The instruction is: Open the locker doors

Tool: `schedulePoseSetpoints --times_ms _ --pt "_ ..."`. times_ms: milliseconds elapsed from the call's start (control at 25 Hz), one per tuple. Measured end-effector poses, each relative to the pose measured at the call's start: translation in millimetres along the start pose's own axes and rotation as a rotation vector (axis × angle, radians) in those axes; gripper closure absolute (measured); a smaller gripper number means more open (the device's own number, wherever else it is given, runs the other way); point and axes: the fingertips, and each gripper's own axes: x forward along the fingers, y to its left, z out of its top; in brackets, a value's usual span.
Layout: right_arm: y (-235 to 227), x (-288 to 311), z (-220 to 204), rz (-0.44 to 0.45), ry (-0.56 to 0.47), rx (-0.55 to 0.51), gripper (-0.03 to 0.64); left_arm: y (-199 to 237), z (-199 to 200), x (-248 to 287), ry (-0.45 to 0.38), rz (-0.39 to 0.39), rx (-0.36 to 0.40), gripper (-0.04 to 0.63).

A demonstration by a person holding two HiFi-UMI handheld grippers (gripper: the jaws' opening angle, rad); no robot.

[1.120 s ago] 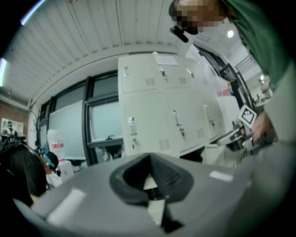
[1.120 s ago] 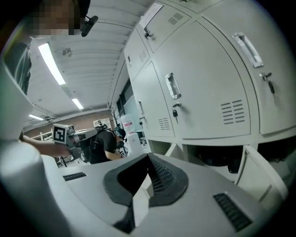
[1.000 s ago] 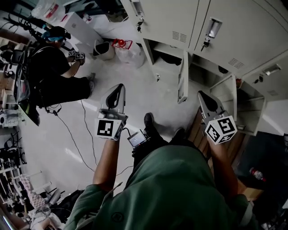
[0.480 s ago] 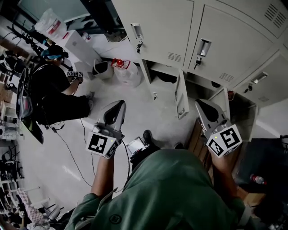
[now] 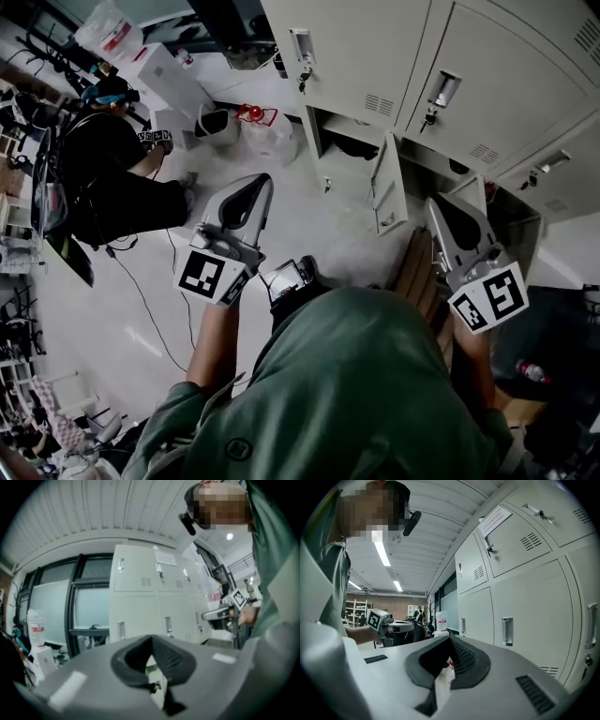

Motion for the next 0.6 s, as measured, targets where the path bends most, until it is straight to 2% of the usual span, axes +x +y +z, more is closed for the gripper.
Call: schedulePoseSetpoints --times_ms 240,400,600 --pt "9 4 0 -0.005 0.017 -0.004 0.612 7 -11 -6 0.016 0.0 -0.017 0.597" --pt "15 7 -2 -0.005 0.028 -0.01 0.612 11 -8 -10 -0.019 0.001 -0.029 0.597" --pt "21 8 -5 -0.007 0.033 -0.017 0.612 14 -15 -17 -0.012 0.007 -0.038 0.597"
